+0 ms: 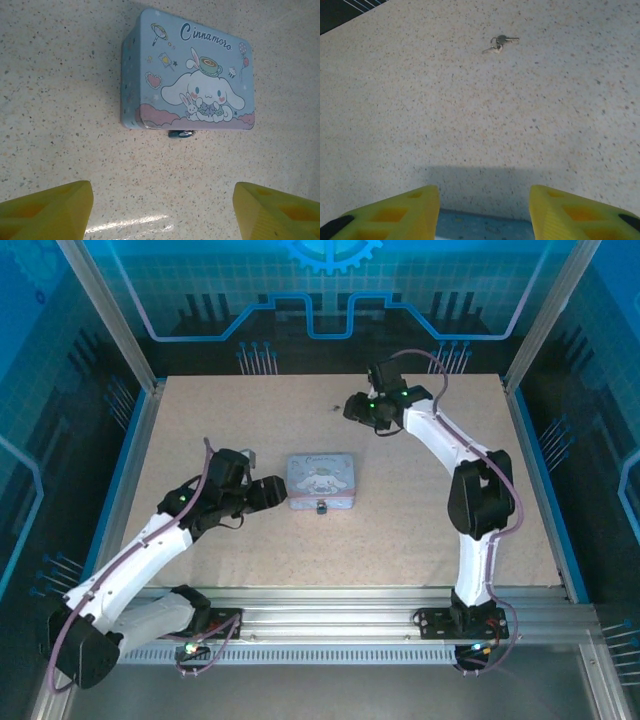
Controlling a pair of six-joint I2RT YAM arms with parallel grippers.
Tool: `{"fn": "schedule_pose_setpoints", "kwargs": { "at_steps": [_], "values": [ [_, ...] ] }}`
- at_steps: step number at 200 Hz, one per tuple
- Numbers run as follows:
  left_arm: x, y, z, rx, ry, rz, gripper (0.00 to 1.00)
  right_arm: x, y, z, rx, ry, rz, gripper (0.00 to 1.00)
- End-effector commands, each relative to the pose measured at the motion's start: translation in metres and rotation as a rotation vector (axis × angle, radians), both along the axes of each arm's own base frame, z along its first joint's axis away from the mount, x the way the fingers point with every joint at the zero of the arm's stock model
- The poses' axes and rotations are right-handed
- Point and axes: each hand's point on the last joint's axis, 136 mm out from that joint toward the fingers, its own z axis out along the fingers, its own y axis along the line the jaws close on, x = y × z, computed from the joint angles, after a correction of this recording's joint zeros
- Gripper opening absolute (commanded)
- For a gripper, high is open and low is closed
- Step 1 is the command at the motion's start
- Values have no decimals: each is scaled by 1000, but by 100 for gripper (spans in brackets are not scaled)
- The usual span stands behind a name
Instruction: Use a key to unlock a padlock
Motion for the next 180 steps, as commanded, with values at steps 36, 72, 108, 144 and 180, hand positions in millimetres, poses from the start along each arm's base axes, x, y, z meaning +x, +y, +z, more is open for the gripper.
{"fn": "schedule_pose_setpoints", "kwargs": {
  "at_steps": [36,72,108,144,180],
  "values": [
    [48,-15,15,56,-9,-19,77,-35,-25,11,-16,-37,-12,54],
    [92,-38,19,69,-8,-42,77,-62,-42,16,-40,-57,-35,57],
    [142,-62,14,91,23,-70,76,-88,-63,14,-59,-72,-73,58],
    [187,-85,-4,103,59,-78,75,-113,-77,5,-59,-64,-90,58],
    [227,-103,-22,117,83,-77,73,-133,-85,-3,-64,-59,-94,58]
  ]
}}
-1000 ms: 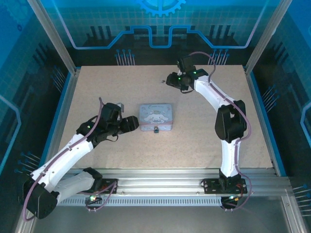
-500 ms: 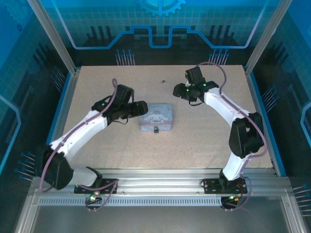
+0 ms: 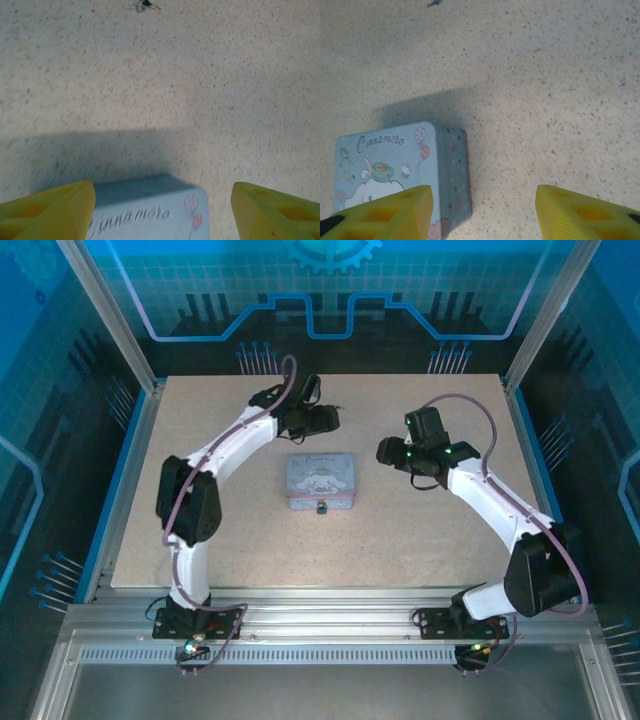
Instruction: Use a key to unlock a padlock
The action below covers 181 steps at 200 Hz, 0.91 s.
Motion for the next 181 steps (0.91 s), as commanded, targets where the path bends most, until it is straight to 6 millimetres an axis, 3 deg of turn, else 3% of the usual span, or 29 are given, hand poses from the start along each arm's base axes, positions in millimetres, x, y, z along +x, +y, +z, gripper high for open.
{"fn": "schedule_pose_setpoints", "kwargs": {
  "at_steps": [1,46,84,87,96,143,181],
  "values": [
    [15,-4,-9,26,36,-14,73,-7,-9,2,0,-26,-25,58],
    [63,-16,-33,34,38,17,71,-29,-17,-12,3,-9,-31,58],
    [98,-15,-58,-16,30,81,72,-38,-18,-19,11,1,-27,58],
    [100,-16,-60,-23,26,81,72,-43,-19,-29,5,21,-26,58],
    [107,-18,-64,-44,12,83,72,-45,-20,-33,4,23,-26,58],
    [131,-28,-86,-81,-42,84,73,-47,-16,-46,14,60,-12,58],
    [139,-25,-101,-82,-44,134,73,-44,-7,-47,61,34,9,58]
  ]
}}
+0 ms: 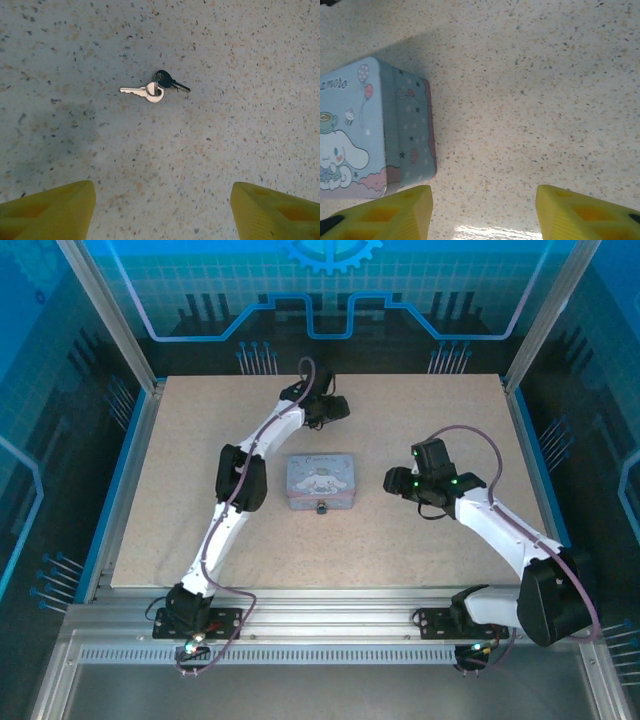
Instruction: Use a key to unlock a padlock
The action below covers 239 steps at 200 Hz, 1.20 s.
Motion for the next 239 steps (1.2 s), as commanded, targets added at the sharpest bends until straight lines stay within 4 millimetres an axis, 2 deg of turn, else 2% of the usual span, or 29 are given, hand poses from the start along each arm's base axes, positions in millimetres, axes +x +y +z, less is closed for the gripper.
{"fn": "schedule_pose_setpoints", "kwargs": {
  "at_steps": [1,51,80,105,144,187,206,239],
  "values": [
    [11,-5,5,-38,-38,33,73,4,6,-2,48,-20,6,58],
    [17,-2,-13,-53,-26,98,72,14,24,-3,90,1,76,58],
    [17,-1,-20,-48,-19,105,72,14,22,-9,73,6,78,58],
    [21,-4,-17,-59,-42,108,72,10,18,-13,69,13,72,58],
    [26,-2,-22,-38,-65,124,71,4,14,-14,65,18,62,58],
    [44,-12,-14,-79,-163,142,69,-2,8,-13,42,23,50,58],
    [50,-14,-13,-96,-186,150,62,-4,6,-11,47,25,38,58],
    [56,-13,-17,-114,-202,176,56,-4,5,-5,60,20,26,58]
  ]
}}
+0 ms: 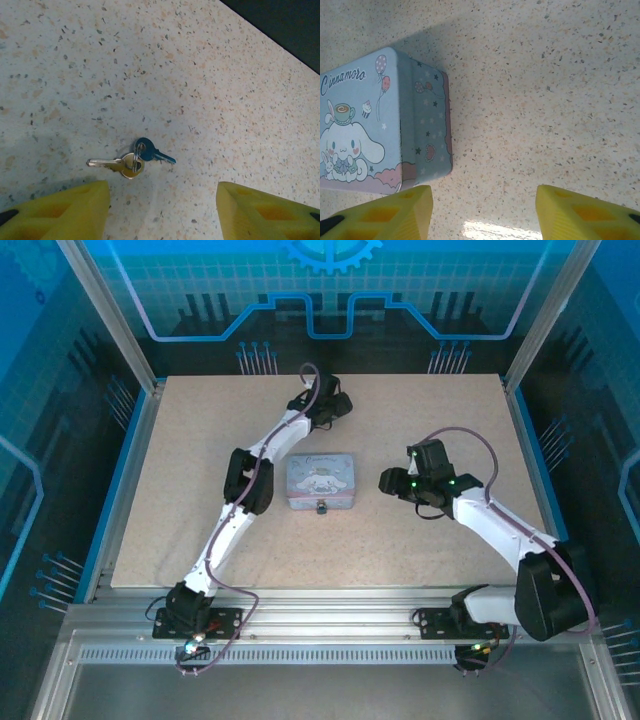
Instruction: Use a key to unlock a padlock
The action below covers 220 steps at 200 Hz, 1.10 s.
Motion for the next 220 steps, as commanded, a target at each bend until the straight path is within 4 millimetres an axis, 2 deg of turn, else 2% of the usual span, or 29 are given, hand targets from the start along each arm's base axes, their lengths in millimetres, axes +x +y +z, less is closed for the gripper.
{"fn": "schedule_pose_setpoints", "kwargs": {
  "at_steps": [1,35,51,70,114,145,164,220],
  "values": [
    [11,-1,0,-19,-47,34,55,-5,-7,2,0,11,-21,58],
    [15,2,-1,-9,-60,54,47,-7,-8,8,7,8,-28,58],
    [17,2,-3,-9,-71,54,39,-8,-10,9,6,9,-32,58],
    [19,4,-7,-10,-71,73,35,-9,-12,11,8,9,-38,58],
    [20,8,-13,-32,-54,88,14,-10,-16,23,30,-13,-54,58],
    [20,9,-14,-38,-51,92,9,-11,-21,29,32,-25,-67,58],
    [20,10,-14,-39,-49,92,0,-12,-24,31,35,-31,-75,58],
    [13,13,-1,-7,-35,70,0,-14,-25,25,50,-23,-83,58]
  ]
}}
